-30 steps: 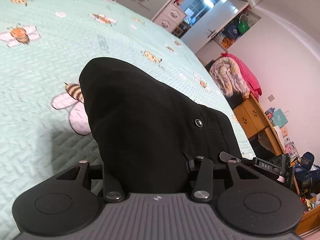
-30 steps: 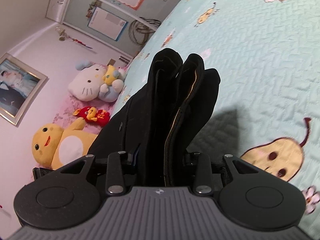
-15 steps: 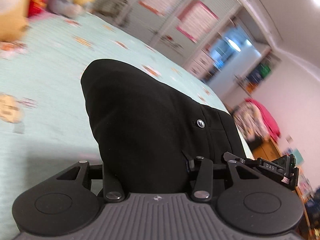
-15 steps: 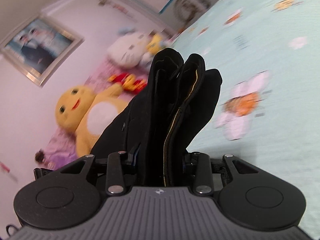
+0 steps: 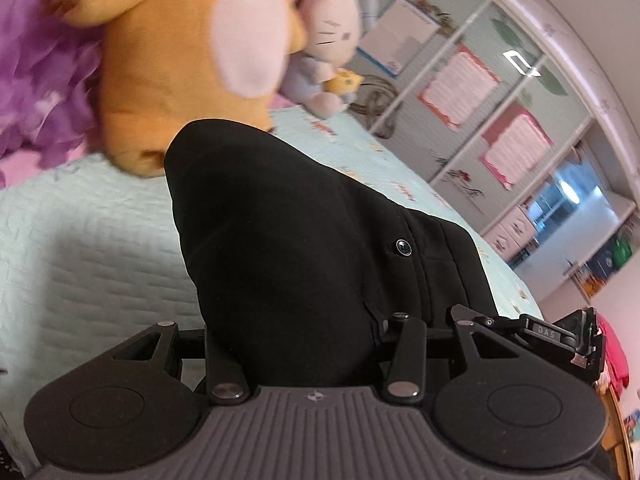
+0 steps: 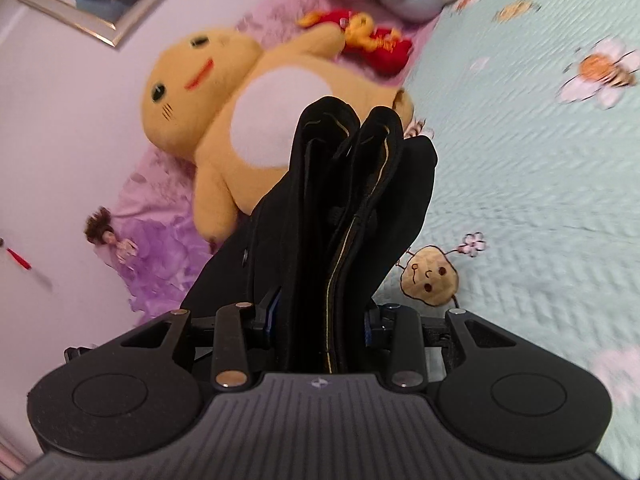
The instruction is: Fold clothes
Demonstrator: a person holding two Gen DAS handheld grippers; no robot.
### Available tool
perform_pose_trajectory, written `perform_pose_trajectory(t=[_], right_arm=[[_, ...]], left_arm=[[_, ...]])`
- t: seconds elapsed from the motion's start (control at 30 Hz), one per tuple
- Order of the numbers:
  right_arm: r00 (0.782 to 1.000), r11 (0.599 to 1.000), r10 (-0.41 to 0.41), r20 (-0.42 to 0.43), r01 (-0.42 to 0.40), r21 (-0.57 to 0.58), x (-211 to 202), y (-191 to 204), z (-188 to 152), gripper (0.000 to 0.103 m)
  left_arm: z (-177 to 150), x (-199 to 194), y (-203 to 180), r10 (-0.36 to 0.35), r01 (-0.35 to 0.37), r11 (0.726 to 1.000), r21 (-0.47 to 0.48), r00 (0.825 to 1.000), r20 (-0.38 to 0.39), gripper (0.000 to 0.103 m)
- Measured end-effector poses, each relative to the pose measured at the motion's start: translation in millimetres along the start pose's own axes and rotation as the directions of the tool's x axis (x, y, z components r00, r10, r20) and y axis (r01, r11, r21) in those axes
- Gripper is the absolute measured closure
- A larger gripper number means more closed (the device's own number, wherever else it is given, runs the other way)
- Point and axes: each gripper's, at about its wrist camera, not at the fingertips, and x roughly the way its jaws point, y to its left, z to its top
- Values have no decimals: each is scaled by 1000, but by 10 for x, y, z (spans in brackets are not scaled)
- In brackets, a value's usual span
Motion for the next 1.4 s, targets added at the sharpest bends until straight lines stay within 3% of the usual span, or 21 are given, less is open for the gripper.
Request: perform_pose_trajectory(t=[0.13, 0.2, 0.27, 0.3, 0.37, 0.47, 0.53, 0.67, 0.73, 0.83, 0.87, 0.9, 0.97, 1.03, 1.1, 1.17, 1.27, 1.33, 1.4], right_arm=[[993, 994, -96, -66, 99, 46, 571, -329, -66, 61], [985, 987, -142, -101, 149, 67, 856, -493, -99, 43], [994, 991, -78, -70, 85, 104, 847, -650, -198, 41], [998, 992, -44, -49, 49, 119, 766, -694, -241, 39], [998, 993, -53, -19, 54, 105, 496, -640, -250, 39], [989, 992, -108, 99, 115, -61, -11, -275, -238, 39], [983, 970, -82, 165, 116, -211, -264, 85, -313, 39], [995, 925, 39, 94, -1, -379, -250, 640, -749, 40], [999, 895, 9, 32, 7, -446, -116, 713, -1016, 46], [987, 848, -158, 8, 140, -511, 60, 558, -1259, 62], [977, 842, -212, 21, 193, -504, 67, 425, -1245, 90], [966, 846, -255, 25, 236, -478, 70, 293, -1211, 103], [966, 886, -256, 24, 245, -393, -67, 171, -1144, 103], [968, 869, -243, 69, 249, -428, -240, 356, -1205, 92], [968, 833, -227, 103, 248, -495, -347, 660, -1309, 73], [974, 808, -195, 120, 228, -543, -325, 901, -1361, 68], [968, 806, -232, 99, 248, -538, -75, 917, -1318, 61], [951, 811, -301, 73, 295, -505, 156, 769, -1218, 62], [929, 819, -367, 51, 348, -456, 251, 558, -1115, 97]], left_arm=[[-238, 496, 526, 80, -85, 995, -56, 993, -82, 47], [-424, 621, 756, 103, -112, 989, -92, 989, -105, 36], [-522, 461, 824, 46, -52, 992, -117, 998, -52, 35], [-518, 347, 785, 44, -47, 993, -107, 998, -38, 36], [-480, 104, 662, 62, -63, 997, -50, 998, -7, 40], [-556, -277, 429, 141, -146, 987, 61, 987, 72, 40], [-718, -443, 268, 188, -205, 972, 117, 972, 140, 39], [-1123, -514, 47, 229, -287, 929, 234, 942, 246, 39], [-1270, -438, -26, 236, -308, 910, 279, 936, 261, 38], [-1357, -133, 31, 285, -341, 876, 341, 937, 203, 37], [-1374, -68, 47, 297, -347, 868, 356, 936, 187, 37], [-1366, -78, 41, 300, -347, 867, 357, 937, 181, 38], [-1319, -183, -20, 296, -344, 873, 346, 937, 185, 38], [-1264, -369, -146, 274, -336, 878, 340, 936, 219, 36], [-1215, -455, -277, 260, -334, 876, 347, 934, 244, 32], [-1177, -454, -380, 258, -336, 871, 358, 934, 248, 29], [-1246, -65, -253, 317, -333, 875, 351, 943, 105, 29], [-1320, 128, -131, 367, -351, 880, 319, 930, 13, 44], [-1337, 75, -182, 366, -348, 878, 329, 931, 9, 44]])
